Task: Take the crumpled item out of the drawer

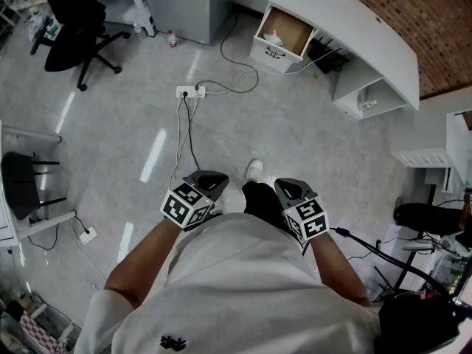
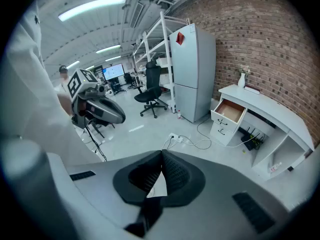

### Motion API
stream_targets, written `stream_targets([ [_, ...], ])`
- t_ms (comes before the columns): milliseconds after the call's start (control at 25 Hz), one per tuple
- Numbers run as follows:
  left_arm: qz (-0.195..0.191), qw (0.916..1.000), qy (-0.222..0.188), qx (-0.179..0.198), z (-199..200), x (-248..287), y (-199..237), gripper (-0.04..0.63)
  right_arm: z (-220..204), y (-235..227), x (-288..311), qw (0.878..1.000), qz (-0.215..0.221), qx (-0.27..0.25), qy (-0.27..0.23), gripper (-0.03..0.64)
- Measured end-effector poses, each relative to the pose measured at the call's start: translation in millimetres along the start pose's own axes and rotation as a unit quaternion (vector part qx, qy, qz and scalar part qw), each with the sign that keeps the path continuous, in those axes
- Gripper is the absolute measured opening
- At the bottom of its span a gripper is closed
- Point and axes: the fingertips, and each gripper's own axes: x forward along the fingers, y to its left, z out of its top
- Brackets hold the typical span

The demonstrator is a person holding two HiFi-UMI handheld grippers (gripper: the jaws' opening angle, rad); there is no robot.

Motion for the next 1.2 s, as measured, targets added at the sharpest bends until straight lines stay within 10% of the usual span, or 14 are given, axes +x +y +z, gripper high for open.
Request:
stream_targets([
  [560,0.037,0.9988,0.021,0.024,194.0,137.7,51.3,0.025,96.0,-221.2,21.1,0.998,0.042,-0.014,-0.040,0.029],
  [1200,0.003,0.9933,0.050,0.104,362.4,312.1,130.5,0.026,133.4,-424.0,42.3,0.994,-0.032,0.081,-0.067,0.032],
])
